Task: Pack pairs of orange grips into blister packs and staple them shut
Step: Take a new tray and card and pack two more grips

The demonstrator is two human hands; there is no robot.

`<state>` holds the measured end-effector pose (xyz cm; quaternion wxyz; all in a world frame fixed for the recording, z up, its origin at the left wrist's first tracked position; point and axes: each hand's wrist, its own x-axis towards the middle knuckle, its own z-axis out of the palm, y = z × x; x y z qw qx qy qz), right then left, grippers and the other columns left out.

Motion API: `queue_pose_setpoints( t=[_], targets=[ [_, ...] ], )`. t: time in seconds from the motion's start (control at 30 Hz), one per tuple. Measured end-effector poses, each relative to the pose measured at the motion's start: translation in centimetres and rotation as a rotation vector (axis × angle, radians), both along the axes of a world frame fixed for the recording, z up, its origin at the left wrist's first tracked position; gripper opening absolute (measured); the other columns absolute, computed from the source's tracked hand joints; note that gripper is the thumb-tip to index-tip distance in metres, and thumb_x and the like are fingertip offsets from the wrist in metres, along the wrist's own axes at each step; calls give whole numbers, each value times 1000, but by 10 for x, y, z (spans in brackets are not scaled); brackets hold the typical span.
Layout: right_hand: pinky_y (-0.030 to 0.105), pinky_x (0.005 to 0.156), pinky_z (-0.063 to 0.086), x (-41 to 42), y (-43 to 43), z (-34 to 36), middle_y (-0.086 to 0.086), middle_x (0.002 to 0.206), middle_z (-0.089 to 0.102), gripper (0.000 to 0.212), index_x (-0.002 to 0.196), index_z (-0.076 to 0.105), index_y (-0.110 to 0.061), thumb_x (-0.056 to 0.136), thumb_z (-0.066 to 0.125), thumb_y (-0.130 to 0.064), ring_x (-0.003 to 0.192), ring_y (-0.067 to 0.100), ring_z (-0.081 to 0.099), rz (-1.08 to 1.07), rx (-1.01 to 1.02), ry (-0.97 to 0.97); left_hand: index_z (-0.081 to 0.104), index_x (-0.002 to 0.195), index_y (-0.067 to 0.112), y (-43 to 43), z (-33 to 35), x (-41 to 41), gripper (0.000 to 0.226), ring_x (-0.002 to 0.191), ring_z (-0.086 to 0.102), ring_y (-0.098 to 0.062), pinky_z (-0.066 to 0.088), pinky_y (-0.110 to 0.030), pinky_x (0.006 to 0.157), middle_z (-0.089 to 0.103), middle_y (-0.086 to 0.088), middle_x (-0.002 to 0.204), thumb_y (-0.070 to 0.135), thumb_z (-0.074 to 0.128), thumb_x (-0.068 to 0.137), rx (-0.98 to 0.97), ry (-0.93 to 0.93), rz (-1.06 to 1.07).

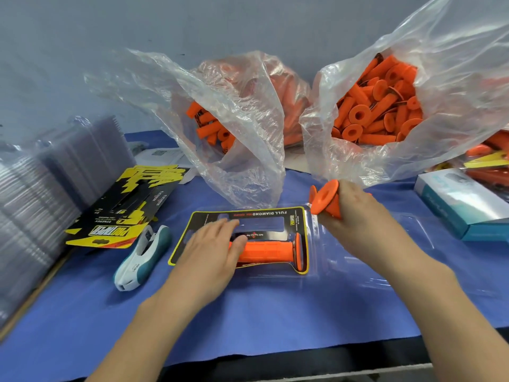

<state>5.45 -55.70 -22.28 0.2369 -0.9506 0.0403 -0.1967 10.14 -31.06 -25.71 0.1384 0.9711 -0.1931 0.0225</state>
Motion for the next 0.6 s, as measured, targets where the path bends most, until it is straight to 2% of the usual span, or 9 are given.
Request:
queue_pose_setpoints(
  t=[0.07,0.13,0.2,0.27,0.37,0.5,0.6],
  targets=[
    [36,65,38,3,0,-4,1,85,46,29,84,41,-19,95,55,-41,77,26,36,-32,-87,112,26,153,26,1,-5,1,59,148,19,-17,15,-36,121,29,6,159,52,20,101,-26,87,-13],
    [36,64,38,3,5,-4,1,82,43,34,80,40,-20,92,56,-48,76,27,36,-29,-148,170,20,155,29,0,-7,0,71,151,12,-16,12,-38,122,18,4,163,63,12,94,-70,106,-13],
    [38,73,46,3,9,-3,0,93,52,35,88,53,-20,87,61,-54,87,28,48,-38,-157,203,16,156,33,-4,-10,-4,83,152,6,-16,8,-40,123,11,2,165,73,4,84,-55,107,-36],
    [41,80,48,3,11,-2,0,101,56,35,94,59,-21,84,63,-55,97,29,52,-47,-121,224,12,155,35,-8,-14,-9,90,152,-1,-21,1,-40,123,7,2,165,77,-3,77,23,102,-59],
    [43,84,47,4,11,-3,3,106,55,31,98,60,-19,87,64,-48,102,32,51,-46,-84,228,5,155,37,-13,-22,-13,88,152,-10,-22,-5,-41,122,-3,2,166,78,-2,78,93,57,-90],
    [45,92,45,5,10,-8,7,119,50,39,115,57,-16,89,64,-43,113,33,47,-69,-104,265,1,155,40,-11,-26,-12,84,150,-17,-14,-8,-42,122,-14,6,164,79,3,81,73,48,-133],
    [44,90,45,7,9,-10,7,117,52,36,111,56,-15,89,63,-42,110,34,49,-46,-135,277,3,155,41,-8,-24,-12,80,150,-17,-12,-10,-41,122,-12,9,164,78,7,85,49,28,-169]
  ],
)
